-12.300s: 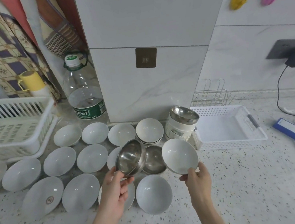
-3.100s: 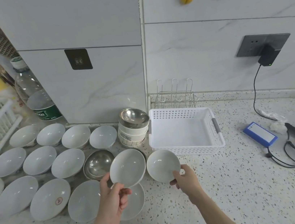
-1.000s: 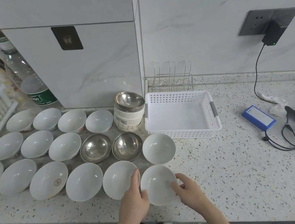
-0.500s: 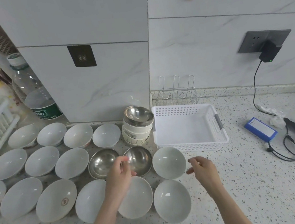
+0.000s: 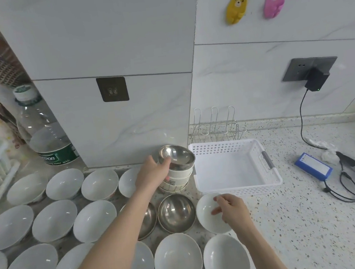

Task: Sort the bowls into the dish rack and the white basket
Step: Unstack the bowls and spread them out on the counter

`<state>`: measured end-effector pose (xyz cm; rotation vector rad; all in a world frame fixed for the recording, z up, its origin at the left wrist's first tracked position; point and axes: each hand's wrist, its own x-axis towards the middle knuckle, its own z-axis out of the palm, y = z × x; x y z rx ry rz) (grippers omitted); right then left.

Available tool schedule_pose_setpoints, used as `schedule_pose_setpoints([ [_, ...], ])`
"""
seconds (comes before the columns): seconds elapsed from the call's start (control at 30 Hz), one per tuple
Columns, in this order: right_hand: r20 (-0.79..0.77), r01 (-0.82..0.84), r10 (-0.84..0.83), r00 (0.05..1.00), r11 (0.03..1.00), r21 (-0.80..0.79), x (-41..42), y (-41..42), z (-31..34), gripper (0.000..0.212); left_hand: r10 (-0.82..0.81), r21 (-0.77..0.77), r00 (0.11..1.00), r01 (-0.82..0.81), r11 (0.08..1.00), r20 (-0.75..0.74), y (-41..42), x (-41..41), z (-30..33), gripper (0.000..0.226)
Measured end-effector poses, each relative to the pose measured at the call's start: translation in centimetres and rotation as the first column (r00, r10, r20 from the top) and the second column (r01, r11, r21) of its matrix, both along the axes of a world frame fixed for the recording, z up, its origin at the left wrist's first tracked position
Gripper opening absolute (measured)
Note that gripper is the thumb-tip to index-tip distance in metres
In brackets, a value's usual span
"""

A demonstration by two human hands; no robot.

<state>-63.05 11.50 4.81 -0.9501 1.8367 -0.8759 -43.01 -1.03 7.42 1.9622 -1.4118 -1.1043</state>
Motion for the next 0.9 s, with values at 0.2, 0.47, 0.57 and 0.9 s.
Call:
schedule_pose_setpoints([
  [0.2,0.149,0.113,-0.132,0.980,0.986,0.126,2.3,2.8,-1.2,0.015,0.000,-0.052,0.987,-0.008,0.999,-0.161,-1.9,-0.6,0.1,0.018],
  [0.47,0.254,0.191,-0.216,0.943,0.974,0.120,5.2,3.9,-1.4,0.013,-0.017,-0.047,0.932,0.000,0.999,-0.361,-1.4,-0.4,1.2,0.021],
  [0.57,0.280,0.193,-0.216,0.935,0.975,0.109,5.7,3.6,-1.2,0.014,0.003,-0.021,0.870,-0.015,1.000,-0.494,-0.7,0.2,1.4,0.029],
  [0.9,0.254,0.241,-0.246,0.935,0.969,0.052,5.0,-2.9,0.4,0.014,0.220,0.215,0.466,-0.065,0.975,-0.857,2.3,8.5,-0.6,0.012],
])
